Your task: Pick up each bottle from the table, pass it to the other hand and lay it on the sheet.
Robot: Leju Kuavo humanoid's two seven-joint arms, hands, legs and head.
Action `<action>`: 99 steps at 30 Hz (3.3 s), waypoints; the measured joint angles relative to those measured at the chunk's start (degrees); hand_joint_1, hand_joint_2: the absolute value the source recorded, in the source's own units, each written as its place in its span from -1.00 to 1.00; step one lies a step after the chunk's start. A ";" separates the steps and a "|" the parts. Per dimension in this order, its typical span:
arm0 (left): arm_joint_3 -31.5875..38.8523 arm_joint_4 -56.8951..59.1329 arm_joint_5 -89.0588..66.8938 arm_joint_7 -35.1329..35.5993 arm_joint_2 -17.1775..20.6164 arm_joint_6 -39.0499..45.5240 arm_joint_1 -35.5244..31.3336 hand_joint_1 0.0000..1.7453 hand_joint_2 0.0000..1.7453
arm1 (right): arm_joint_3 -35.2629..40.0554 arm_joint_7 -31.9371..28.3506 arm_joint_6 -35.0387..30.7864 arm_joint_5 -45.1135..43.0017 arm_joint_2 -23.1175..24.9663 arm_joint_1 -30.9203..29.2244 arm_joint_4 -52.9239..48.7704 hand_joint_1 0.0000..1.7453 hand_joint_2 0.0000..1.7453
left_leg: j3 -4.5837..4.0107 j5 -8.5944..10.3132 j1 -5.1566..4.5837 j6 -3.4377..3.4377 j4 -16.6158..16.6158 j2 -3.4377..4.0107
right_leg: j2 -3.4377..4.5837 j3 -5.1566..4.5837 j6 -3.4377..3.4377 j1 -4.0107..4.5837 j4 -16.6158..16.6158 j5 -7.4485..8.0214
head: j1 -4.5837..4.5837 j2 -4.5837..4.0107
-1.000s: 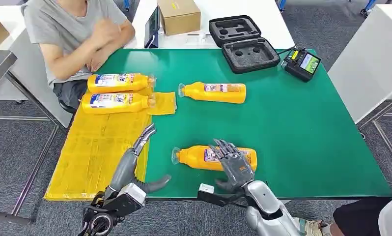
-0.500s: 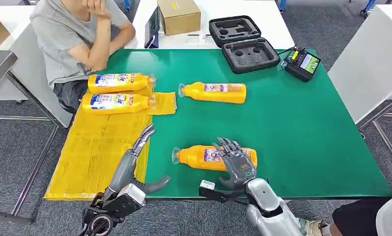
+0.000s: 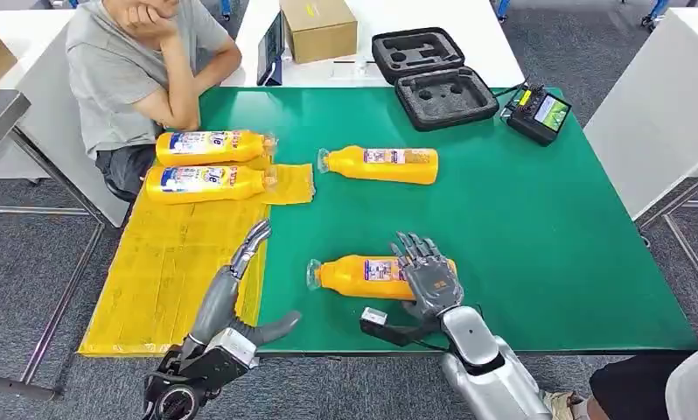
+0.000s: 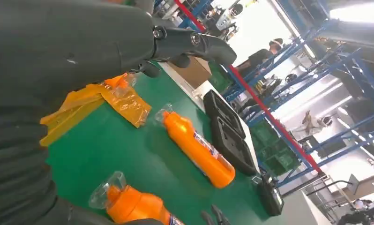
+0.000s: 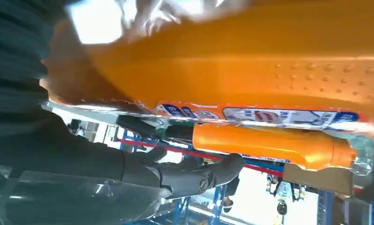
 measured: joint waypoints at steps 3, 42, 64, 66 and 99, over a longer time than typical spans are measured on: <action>0.37 -0.57 -0.11 0.00 0.00 0.11 0.89 -1.00 1.00 | -0.04 0.55 0.20 -0.26 0.18 -0.05 0.28 -1.00 1.00 | 0.00 0.00 0.00 0.00 0.00 0.00 | 0.01 -0.01 0.00 0.00 0.00 0.00 | 0.00 0.00; 0.74 -2.32 -2.40 0.61 0.00 0.07 2.70 -1.00 1.00 | -0.83 -8.88 9.77 -14.64 1.44 -4.63 6.05 1.00 1.00 | 0.44 -0.12 0.00 -0.06 0.00 0.11 | 0.19 0.31 -0.01 0.01 -0.03 0.00 | 0.02 0.00; 0.59 -2.29 -1.03 -0.15 0.00 -0.15 1.84 -1.00 1.00 | -3.28 -24.68 16.41 -35.03 1.92 -4.41 7.45 1.00 1.00 | 0.99 -0.25 0.02 -0.04 0.00 0.32 | 0.40 0.74 -0.03 0.06 -0.04 -0.02 | 0.00 0.00; 0.55 -2.27 -0.54 -0.13 0.00 -0.22 1.59 -1.00 1.00 | -3.37 -24.90 17.07 -35.85 2.05 -4.18 7.10 1.00 1.00 | 0.99 -0.26 0.02 -0.04 0.00 0.33 | 0.41 0.75 -0.03 0.07 -0.04 -0.02 | 0.02 0.00; -3.26 16.66 29.62 -3.52 -6.84 9.07 -8.24 -1.00 1.00 | -8.98 -33.20 8.64 -50.12 7.89 12.83 -17.53 1.00 1.00 | 0.34 -0.23 0.00 0.00 0.00 0.17 | 0.30 0.21 -0.01 -0.01 -0.03 -0.03 | 0.00 0.00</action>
